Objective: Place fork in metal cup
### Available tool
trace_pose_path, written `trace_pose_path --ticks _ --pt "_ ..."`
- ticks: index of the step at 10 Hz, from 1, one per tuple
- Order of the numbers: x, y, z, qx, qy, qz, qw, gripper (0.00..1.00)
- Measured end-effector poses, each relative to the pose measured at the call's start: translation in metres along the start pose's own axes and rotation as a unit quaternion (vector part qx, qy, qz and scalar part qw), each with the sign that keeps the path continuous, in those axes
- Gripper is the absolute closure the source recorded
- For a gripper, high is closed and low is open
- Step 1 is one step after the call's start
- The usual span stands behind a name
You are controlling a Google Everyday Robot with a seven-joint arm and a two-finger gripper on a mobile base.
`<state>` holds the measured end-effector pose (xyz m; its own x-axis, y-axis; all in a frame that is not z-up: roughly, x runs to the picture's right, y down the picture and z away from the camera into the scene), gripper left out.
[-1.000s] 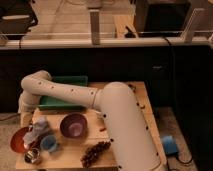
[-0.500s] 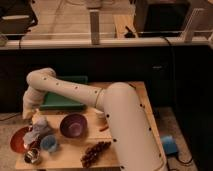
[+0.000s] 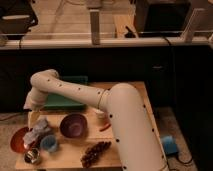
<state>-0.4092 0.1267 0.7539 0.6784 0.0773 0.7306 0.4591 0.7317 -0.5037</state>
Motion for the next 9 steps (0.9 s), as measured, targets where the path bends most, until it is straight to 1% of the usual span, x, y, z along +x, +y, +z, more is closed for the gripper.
trace_pose_path --ticks 3,4,5,7,9 --pt "0.013 -0.001 0.001 0.02 0.0 0.026 0.9994 0.2" --pt "0.02 -0.002 0.002 0.026 0.0 0.036 0.999 0.22" --pt "0.026 -0.003 0.002 0.032 0.001 0.047 0.9984 0.3" --pt "0.031 -0.005 0.007 0.039 0.003 0.06 0.9975 0.48" --pt "0.033 -0.009 0.014 0.045 0.004 0.072 0.9964 0.71"
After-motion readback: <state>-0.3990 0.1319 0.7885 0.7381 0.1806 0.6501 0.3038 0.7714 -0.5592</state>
